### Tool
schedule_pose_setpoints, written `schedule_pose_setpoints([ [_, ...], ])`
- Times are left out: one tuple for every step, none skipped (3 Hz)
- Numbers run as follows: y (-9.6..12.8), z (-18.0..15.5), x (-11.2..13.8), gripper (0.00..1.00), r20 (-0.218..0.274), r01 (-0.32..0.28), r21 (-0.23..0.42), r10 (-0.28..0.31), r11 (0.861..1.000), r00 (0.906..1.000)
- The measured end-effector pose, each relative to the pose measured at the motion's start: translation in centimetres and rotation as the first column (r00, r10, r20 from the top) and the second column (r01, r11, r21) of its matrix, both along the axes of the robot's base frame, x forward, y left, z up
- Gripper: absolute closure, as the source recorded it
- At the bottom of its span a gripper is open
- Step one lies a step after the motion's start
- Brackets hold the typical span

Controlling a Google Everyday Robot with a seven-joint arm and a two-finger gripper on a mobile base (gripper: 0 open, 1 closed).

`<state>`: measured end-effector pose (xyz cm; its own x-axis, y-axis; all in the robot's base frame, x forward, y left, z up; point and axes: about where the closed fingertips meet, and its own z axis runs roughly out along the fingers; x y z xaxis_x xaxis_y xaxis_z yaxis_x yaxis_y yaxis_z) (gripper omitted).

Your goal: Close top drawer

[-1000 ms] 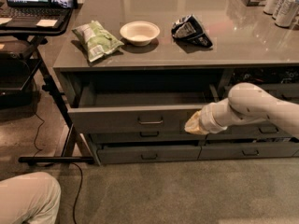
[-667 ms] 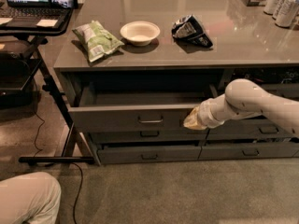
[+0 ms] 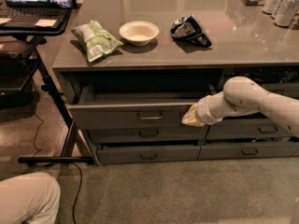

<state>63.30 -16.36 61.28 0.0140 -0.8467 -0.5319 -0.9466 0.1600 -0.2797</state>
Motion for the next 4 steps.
schedule_pose_setpoints([
  [0.0,0.0,0.0,0.12,0.0,0.0,0.0,0.0,1.0,1.0],
  [0.1,0.0,0.3,0.0,0.008,0.006,0.009,-0.006,1.0,0.9999],
  [0.2,0.0,1.4,0.0,0.015,0.017,0.025,-0.018,1.0,0.9997],
  [0.2,0.0,1.2,0.0,0.015,0.017,0.025,-0.018,1.0,0.9997],
])
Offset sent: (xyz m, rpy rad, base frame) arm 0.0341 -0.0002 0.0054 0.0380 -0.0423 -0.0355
